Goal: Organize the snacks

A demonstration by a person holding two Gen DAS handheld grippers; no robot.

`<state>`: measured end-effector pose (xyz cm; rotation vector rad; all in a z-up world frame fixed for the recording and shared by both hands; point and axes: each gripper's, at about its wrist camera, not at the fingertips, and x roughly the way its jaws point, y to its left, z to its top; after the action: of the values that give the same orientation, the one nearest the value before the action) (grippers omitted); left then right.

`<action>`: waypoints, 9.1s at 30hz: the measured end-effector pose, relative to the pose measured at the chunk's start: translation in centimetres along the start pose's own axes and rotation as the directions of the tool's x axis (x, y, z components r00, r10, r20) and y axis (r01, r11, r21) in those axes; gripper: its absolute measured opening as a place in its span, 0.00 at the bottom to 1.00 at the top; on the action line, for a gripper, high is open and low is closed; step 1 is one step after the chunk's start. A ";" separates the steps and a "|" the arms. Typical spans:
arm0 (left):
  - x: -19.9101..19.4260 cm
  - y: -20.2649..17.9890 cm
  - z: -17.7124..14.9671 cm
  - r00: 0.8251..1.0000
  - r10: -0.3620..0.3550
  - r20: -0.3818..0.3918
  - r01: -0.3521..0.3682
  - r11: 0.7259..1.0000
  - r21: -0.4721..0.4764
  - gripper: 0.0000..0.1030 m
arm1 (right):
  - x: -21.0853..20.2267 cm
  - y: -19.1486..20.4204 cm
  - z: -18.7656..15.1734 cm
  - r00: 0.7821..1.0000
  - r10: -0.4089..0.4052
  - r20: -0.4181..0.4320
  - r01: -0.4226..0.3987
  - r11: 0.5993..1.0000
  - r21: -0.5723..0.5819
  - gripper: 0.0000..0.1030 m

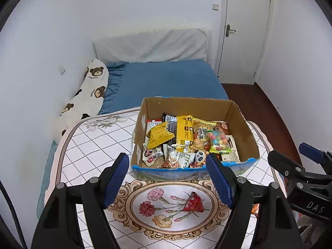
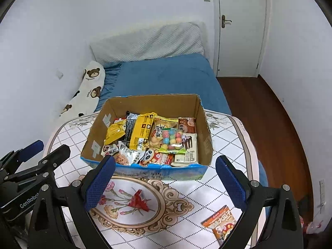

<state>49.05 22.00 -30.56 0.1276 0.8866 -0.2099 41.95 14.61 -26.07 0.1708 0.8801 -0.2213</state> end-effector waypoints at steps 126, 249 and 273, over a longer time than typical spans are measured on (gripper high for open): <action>33.1 0.2 13.3 0.780 -0.142 -0.609 0.124 0.990 -0.073 0.35 | 29.0 -0.5 10.6 0.925 0.076 -0.372 -0.031 0.992 0.126 0.52; -4.6 1.2 -1.8 0.993 0.076 0.087 -0.075 0.997 -0.020 0.99 | -6.2 -0.3 -2.5 0.991 -0.067 0.115 0.070 0.997 -0.021 1.00; -4.2 0.8 -1.8 0.994 0.065 0.083 -0.064 0.998 -0.019 0.99 | -6.2 -0.6 -2.5 0.991 -0.069 0.118 0.071 0.997 -0.014 1.00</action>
<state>45.33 23.61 -28.40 0.1317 0.7993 -0.1467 36.16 15.41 -22.84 0.1089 0.7710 -0.2863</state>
